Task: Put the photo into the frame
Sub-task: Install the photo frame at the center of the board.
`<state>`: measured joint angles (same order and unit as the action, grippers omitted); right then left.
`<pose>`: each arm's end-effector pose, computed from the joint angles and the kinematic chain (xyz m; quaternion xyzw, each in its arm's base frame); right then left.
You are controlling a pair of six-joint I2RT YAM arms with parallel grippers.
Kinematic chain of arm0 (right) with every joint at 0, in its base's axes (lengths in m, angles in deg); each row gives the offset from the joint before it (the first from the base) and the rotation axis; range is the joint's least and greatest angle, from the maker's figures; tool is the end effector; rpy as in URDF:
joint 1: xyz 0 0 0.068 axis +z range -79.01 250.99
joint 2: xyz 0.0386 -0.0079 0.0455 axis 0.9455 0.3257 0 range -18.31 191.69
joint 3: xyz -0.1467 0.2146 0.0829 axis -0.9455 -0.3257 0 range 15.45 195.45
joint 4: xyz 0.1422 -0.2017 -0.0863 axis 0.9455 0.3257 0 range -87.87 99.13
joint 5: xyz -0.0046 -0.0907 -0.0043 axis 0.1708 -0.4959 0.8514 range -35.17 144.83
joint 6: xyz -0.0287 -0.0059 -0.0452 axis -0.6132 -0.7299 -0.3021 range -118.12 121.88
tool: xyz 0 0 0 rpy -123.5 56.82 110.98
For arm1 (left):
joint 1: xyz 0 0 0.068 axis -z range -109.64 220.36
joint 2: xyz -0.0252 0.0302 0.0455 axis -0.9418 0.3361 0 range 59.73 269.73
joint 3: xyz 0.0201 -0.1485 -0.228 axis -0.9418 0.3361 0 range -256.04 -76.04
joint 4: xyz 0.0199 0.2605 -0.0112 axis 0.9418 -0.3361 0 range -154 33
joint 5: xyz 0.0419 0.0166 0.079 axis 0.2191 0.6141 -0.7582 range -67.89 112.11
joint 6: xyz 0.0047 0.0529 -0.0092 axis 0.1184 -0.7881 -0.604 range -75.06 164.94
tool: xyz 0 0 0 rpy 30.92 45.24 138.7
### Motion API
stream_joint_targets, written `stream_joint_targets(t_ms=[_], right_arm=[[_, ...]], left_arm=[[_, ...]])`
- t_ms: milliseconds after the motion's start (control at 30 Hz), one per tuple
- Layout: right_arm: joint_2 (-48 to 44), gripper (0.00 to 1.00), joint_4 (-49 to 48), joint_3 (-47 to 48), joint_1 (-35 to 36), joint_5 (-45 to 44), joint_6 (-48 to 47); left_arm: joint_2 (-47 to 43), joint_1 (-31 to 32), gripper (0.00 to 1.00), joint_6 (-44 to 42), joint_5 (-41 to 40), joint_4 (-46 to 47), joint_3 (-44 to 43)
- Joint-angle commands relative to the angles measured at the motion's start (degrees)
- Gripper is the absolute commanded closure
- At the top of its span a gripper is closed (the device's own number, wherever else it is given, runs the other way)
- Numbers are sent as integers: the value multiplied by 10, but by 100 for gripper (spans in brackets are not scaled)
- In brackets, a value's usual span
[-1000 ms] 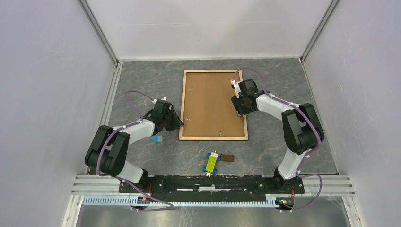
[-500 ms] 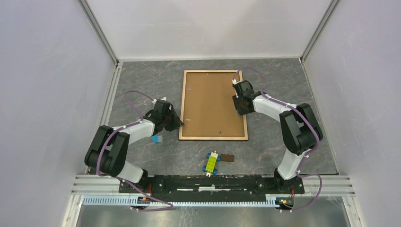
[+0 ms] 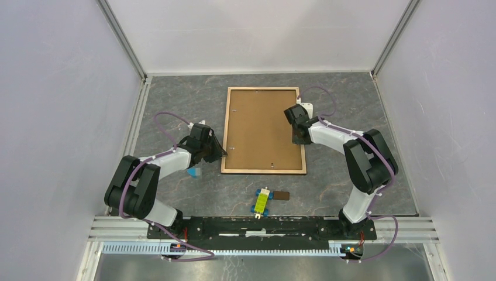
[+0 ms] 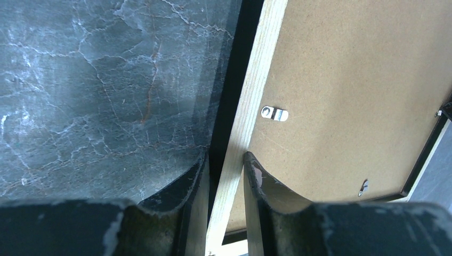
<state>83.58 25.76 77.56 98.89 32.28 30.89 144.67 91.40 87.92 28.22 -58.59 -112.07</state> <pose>0.3148 0.1512 0.1657 0.0543 0.9539 -0.0599 0.2889 0.2531 -0.1015 0.1469 -0.1612 0.9261 -0.2213 0.2595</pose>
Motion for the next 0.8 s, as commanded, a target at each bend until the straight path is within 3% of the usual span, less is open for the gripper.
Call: stream_joint_targets(t_ms=[0, 200, 267, 400, 533, 633, 767], right_arm=[[15, 84, 78, -38, 32, 56, 117], [10, 97, 53, -53, 34, 74, 163], [10, 95, 37, -51, 35, 83, 157], [7, 79, 7, -36, 34, 79, 111], [4, 58, -63, -34, 26, 130, 24], [9, 39, -112, -37, 10, 199, -12], [34, 28, -133, -9, -1, 254, -44]], left_arm=[[-6, 4, 68, 16, 4, -4, 10], [-4, 4, 68, 17, 5, -2, 10], [-3, 3, 68, 17, 6, -3, 8], [-3, 3, 68, 16, 16, -7, 4], [0, 4, 66, 25, 48, -1, 7], [-9, 4, 55, 33, 77, 13, 19], [-12, 13, 47, 36, 95, 13, 26]])
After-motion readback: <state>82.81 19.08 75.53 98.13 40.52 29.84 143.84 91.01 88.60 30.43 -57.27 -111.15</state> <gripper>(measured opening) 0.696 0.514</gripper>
